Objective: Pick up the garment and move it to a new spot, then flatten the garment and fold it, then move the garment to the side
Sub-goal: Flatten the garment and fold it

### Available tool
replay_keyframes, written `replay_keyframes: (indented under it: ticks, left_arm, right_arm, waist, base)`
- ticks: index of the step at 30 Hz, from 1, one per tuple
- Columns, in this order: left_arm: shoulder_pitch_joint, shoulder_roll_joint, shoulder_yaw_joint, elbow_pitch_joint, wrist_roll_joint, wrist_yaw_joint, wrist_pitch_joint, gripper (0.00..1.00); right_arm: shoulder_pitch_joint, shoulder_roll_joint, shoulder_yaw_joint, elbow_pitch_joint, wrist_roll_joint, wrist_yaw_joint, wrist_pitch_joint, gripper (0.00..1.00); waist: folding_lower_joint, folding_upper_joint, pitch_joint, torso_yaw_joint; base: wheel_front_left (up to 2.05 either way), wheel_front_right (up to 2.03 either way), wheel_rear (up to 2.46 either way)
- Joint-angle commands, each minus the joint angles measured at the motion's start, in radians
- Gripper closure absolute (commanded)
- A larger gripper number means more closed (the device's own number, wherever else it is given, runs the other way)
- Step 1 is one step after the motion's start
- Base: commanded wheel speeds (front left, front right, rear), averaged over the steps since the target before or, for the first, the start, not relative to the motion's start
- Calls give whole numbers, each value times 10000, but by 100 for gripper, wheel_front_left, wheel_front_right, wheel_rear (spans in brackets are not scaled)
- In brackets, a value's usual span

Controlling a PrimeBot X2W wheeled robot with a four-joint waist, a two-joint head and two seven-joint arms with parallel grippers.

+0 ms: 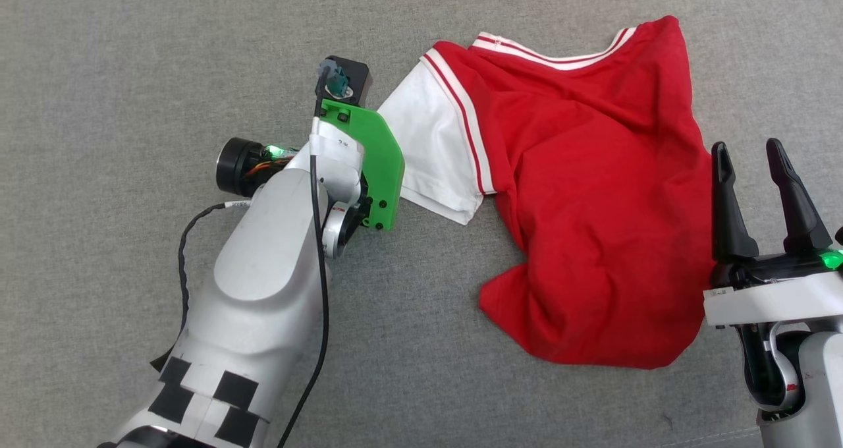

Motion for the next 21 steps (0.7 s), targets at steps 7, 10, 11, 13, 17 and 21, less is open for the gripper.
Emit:
replay_keyframes:
  ticks: [7, 10, 11, 13, 17, 21]
  left_arm:
    - [455, -34, -76, 397, -347, -72, -425, 100]
    - [582, 47, 63, 339, -495, -77, -677, 100]
    - [652, 88, 118, 289, -581, -115, -714, 100]
    - [764, 203, 146, 144, -625, -155, -777, 100]
    - [1209, 544, 221, -326, -702, -174, -820, 100]
    - [1734, 1058, 502, -982, -808, -13, -853, 100]
  right_arm:
    - [-41, -50, -39, 38, -116, -7, 35, 0]
    - [36, -50, -109, 40, -139, -7, 79, 0]
    - [66, -51, -141, 38, -151, -7, 104, 0]
    - [127, -52, -237, 38, -174, -7, 145, 0]
    - [260, 23, -334, 77, -214, -7, 213, 0]
    - [381, 130, -456, 101, -273, -7, 280, 0]
  waist:
    - [0, 0, -490, 321]
    - [0, 0, -724, 491]
    - [0, 0, -808, 561]
    - [0, 0, -953, 728]
    - [0, 0, -1287, 1001]
    - [0, 0, -1488, 1250]
  base:
    - [0, 0, 0]
    - [0, 0, 0]
    - [0, 0, 0]
    - [0, 0, 0]
    - [0, 0, 0]
    - [0, 0, 0]
